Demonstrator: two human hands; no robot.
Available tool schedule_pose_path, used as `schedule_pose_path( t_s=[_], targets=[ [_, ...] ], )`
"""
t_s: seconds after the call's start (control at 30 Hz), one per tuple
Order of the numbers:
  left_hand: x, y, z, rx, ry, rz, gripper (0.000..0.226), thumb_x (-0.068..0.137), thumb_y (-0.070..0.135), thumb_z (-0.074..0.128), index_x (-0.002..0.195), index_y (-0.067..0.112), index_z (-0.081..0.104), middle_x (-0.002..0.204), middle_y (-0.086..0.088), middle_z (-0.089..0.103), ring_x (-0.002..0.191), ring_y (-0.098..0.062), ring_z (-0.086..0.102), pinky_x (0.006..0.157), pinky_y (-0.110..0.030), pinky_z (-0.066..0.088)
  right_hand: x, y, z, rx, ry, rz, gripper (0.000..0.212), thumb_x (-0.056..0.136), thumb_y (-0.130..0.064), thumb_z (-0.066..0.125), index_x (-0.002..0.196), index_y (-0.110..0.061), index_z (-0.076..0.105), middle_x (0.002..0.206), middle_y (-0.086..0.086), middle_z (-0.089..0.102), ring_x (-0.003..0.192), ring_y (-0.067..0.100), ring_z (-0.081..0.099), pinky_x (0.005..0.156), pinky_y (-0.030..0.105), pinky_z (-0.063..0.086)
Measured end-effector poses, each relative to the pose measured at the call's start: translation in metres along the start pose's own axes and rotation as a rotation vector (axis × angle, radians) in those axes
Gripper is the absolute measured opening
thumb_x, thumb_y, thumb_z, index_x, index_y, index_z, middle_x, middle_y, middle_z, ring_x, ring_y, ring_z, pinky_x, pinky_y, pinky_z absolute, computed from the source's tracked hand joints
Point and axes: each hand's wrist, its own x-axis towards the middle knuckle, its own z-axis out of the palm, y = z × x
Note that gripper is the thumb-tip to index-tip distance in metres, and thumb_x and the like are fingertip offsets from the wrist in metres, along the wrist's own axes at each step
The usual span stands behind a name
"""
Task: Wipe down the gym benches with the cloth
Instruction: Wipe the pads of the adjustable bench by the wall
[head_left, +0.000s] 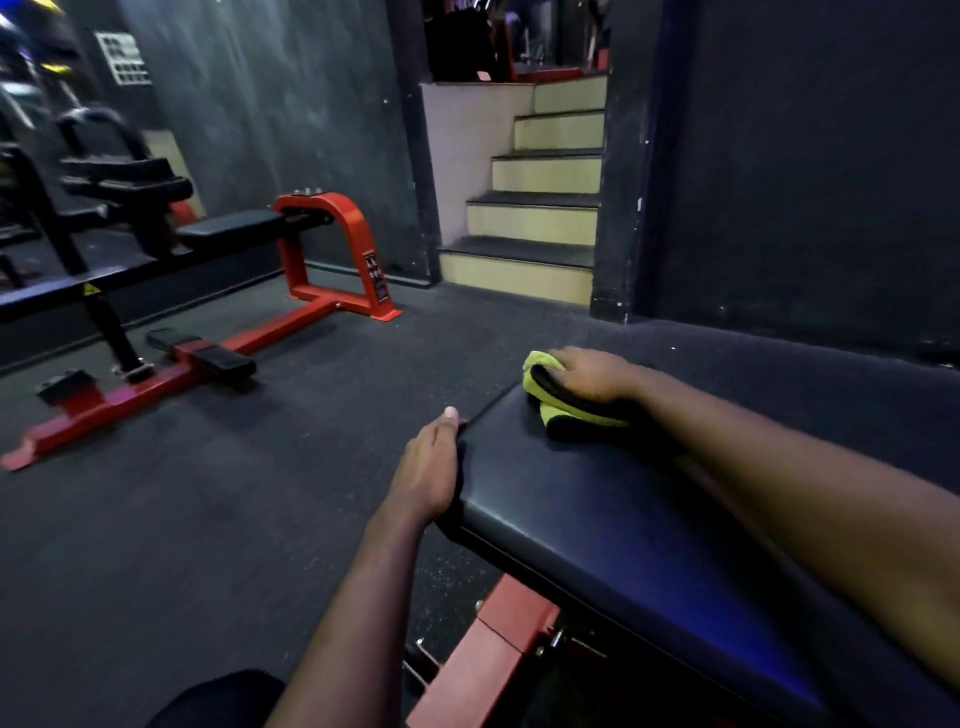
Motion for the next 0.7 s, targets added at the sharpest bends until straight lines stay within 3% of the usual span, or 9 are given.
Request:
schedule_pose_path(
  t_s=[0.1, 0.17, 0.23, 0.37, 0.43, 0.5, 0.57, 0.7],
  targets=[
    [0.003, -0.001, 0.004, -0.016, 0.067, -0.014, 0.050, 0.100, 0.054, 0.024, 0.099, 0.029, 0.067, 0.122, -0.001, 0.063, 0.115, -0.020, 0.054, 0.105, -0.044, 0.038, 0.016, -0.006, -0.005, 0.015, -0.060, 0.047, 0.053, 0.102, -0.058, 0.027, 0.143, -0.032, 0.048, 0.152, 0.006, 0.045, 0.138, 0.029, 0.043, 0.112, 0.040, 0.031],
    [0.004, -0.004, 0.005, -0.049, 0.114, -0.015, 0.052, 0.098, 0.055, 0.025, 0.092, 0.028, 0.069, 0.115, -0.005, 0.066, 0.112, -0.023, 0.057, 0.103, -0.047, 0.040, 0.026, -0.033, -0.001, -0.119, -0.058, 0.070, 0.057, 0.100, -0.059, 0.027, 0.145, -0.030, 0.048, 0.153, 0.007, 0.043, 0.139, 0.030, 0.042, 0.112, 0.044, 0.031],
    [-0.001, -0.007, 0.006, -0.138, 0.233, -0.011, 0.054, 0.096, 0.053, 0.026, 0.086, 0.026, 0.071, 0.109, -0.009, 0.068, 0.109, -0.026, 0.058, 0.101, -0.046, 0.041, 0.023, -0.073, 0.013, -0.223, -0.051, -0.023, 0.060, 0.099, -0.058, 0.028, 0.141, -0.023, 0.052, 0.149, 0.011, 0.048, 0.136, 0.030, 0.046, 0.109, 0.041, 0.035],
    [-0.021, -0.007, 0.000, -0.047, 0.453, 0.028, 0.052, 0.104, 0.040, 0.026, 0.107, 0.008, 0.067, 0.114, -0.019, 0.066, 0.110, -0.036, 0.056, 0.092, -0.041, 0.040, -0.014, -0.107, 0.036, -0.247, -0.023, -0.277, 0.056, 0.100, -0.054, 0.026, 0.134, -0.024, 0.059, 0.138, 0.013, 0.058, 0.129, 0.032, 0.051, 0.106, 0.040, 0.038],
    [-0.024, -0.021, -0.012, -0.043, 0.509, 0.091, 0.054, 0.100, 0.050, 0.024, 0.097, 0.016, 0.066, 0.096, -0.016, 0.070, 0.093, -0.037, 0.062, 0.084, -0.044, 0.048, -0.013, -0.096, 0.030, -0.204, 0.005, -0.226, 0.052, 0.102, -0.052, 0.025, 0.138, -0.029, 0.055, 0.143, 0.008, 0.055, 0.134, 0.030, 0.047, 0.110, 0.041, 0.033],
    [-0.022, -0.037, -0.030, -0.131, 0.493, 0.090, 0.060, 0.093, 0.063, 0.021, 0.078, 0.020, 0.059, 0.070, -0.009, 0.068, 0.070, -0.034, 0.065, 0.071, -0.051, 0.054, -0.006, -0.089, 0.026, -0.207, 0.010, -0.067, 0.057, 0.100, -0.058, 0.023, 0.137, -0.030, 0.056, 0.146, 0.005, 0.053, 0.137, 0.031, 0.042, 0.113, 0.047, 0.026],
    [-0.016, -0.044, -0.047, -0.157, 0.441, 0.092, 0.065, 0.089, 0.068, 0.021, 0.071, 0.017, 0.056, 0.058, -0.007, 0.064, 0.056, -0.031, 0.062, 0.062, -0.051, 0.055, -0.003, -0.097, 0.027, -0.247, -0.010, 0.014, 0.065, 0.096, -0.064, 0.022, 0.134, -0.028, 0.060, 0.143, 0.005, 0.055, 0.137, 0.031, 0.042, 0.113, 0.054, 0.019],
    [0.010, -0.041, -0.077, -0.176, 0.278, 0.115, 0.059, 0.094, 0.062, 0.025, 0.074, 0.017, 0.057, 0.061, -0.009, 0.065, 0.048, -0.026, 0.058, 0.047, -0.030, 0.043, -0.047, -0.139, 0.043, -0.267, 0.001, -0.134, 0.056, 0.096, -0.059, 0.026, 0.136, -0.031, 0.055, 0.146, -0.002, 0.051, 0.139, 0.024, 0.037, 0.112, 0.061, 0.018]
  ],
)
